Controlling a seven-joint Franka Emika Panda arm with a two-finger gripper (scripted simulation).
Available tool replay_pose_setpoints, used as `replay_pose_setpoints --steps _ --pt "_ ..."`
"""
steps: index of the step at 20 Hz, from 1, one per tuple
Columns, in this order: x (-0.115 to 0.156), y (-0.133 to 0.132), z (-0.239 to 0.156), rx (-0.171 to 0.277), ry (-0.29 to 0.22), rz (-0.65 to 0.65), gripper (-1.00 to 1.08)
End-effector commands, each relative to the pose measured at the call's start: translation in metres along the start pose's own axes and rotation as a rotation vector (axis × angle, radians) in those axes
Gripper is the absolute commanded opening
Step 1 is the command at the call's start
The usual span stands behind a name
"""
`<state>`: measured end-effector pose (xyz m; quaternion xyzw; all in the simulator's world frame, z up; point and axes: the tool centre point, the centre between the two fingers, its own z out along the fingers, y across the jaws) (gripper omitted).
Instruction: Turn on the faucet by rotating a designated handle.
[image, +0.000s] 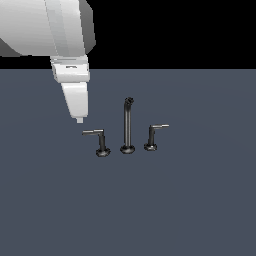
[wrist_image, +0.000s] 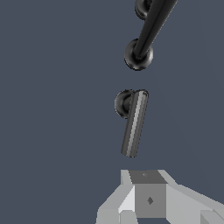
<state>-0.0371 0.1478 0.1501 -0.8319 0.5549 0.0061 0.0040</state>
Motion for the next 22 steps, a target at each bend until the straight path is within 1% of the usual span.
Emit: replay_pose_setpoints --steps 1,7,12,22 --pt "0.006 -0.009 0.012 0.001 0.005 0.048 -1.0" --pt "0.02 -0.028 0.034 0.001 0.012 0.143 -1.0" --pt "0.028 -0.037 0.047 0.001 0.015 0.197 -1.0" --pt "0.032 -0.041 0.052 0.001 0.015 0.22 -1.0"
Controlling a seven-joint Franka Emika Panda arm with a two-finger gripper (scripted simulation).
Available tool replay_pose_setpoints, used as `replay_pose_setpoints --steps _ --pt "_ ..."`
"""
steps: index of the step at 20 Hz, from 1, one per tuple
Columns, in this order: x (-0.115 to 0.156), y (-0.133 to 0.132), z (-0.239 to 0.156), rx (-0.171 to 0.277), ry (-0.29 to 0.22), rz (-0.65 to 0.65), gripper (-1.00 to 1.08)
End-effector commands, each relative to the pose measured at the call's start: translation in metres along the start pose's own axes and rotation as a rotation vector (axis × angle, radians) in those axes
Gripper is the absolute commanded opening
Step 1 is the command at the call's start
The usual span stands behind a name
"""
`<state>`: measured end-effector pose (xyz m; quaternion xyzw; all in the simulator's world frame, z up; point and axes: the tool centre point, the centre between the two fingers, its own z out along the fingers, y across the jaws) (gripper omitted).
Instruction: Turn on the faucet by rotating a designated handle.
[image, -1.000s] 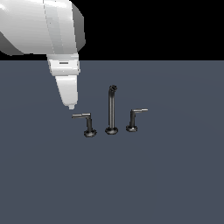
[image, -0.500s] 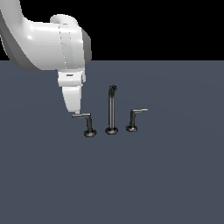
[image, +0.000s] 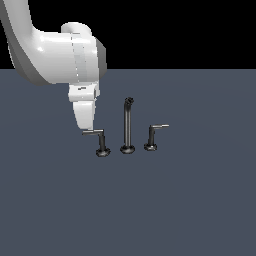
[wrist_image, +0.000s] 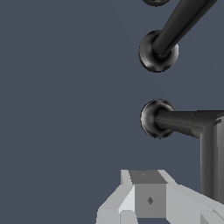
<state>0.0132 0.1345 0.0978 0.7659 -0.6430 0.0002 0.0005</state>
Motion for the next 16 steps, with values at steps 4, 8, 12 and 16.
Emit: replay_pose_setpoints --steps 4,8,12,16 --pt "-0.006 0.013 0.0 0.0 0.0 0.0 -1.0" --pt "-0.013 0.025 0.0 0.0 0.0 0.001 -1.0" --pt "-0.019 0.039 0.0 0.0 -0.001 0.001 -1.0" --pt "-0.011 0.037 0.0 0.009 -0.001 0.01 -1.0"
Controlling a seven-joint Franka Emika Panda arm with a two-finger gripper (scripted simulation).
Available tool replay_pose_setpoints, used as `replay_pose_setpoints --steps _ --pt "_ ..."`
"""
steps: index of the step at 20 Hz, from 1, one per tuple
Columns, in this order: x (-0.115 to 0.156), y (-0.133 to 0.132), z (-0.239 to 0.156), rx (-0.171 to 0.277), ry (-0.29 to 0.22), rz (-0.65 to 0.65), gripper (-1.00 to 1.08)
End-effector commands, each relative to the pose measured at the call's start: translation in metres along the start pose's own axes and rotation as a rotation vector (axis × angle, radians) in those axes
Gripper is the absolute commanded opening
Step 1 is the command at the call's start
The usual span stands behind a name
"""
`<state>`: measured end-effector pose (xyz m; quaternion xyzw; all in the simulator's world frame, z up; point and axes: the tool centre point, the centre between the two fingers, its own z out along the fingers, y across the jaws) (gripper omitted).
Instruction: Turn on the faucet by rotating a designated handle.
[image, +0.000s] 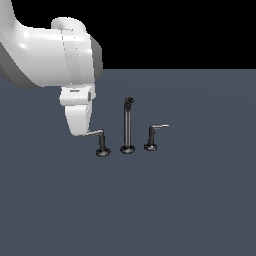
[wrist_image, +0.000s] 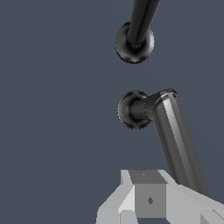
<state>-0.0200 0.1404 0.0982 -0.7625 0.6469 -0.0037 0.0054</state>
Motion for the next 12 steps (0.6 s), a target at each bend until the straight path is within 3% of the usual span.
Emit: replay_pose_setpoints --steps 1,12 --pt "0.001 0.008 0.0 -0.005 0.001 -0.001 -1.0" --pt "0.007 0.046 -0.001 -0.012 0.001 -0.008 -1.0"
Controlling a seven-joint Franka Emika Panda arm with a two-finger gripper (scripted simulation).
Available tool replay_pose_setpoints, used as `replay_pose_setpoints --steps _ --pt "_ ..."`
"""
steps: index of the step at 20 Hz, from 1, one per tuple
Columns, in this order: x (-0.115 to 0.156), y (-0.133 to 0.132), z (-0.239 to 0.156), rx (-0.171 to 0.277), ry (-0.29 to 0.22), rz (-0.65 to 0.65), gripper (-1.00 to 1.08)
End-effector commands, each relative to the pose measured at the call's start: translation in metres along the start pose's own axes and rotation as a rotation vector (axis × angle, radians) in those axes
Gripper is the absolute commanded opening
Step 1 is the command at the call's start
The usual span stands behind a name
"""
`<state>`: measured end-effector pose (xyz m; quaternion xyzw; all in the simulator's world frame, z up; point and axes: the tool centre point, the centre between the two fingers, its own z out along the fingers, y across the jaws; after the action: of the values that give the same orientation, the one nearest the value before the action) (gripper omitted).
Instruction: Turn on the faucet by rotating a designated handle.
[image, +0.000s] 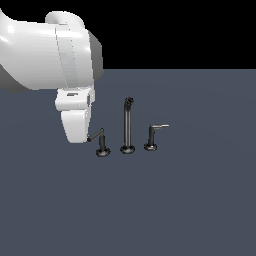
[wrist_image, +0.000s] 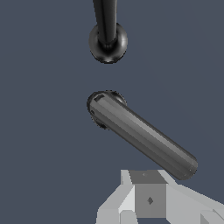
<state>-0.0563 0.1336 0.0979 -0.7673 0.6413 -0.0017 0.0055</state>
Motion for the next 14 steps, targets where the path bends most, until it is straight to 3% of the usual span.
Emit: replay_pose_setpoints --steps 1,3,14 --pt "0.006 0.013 0.0 -0.01 0.005 0.006 -1.0" --pt "0.001 0.007 0.0 -0.004 0.001 -0.001 -1.0" --pt "0.045 0.032 -0.001 -0.01 0.004 0.005 -1.0"
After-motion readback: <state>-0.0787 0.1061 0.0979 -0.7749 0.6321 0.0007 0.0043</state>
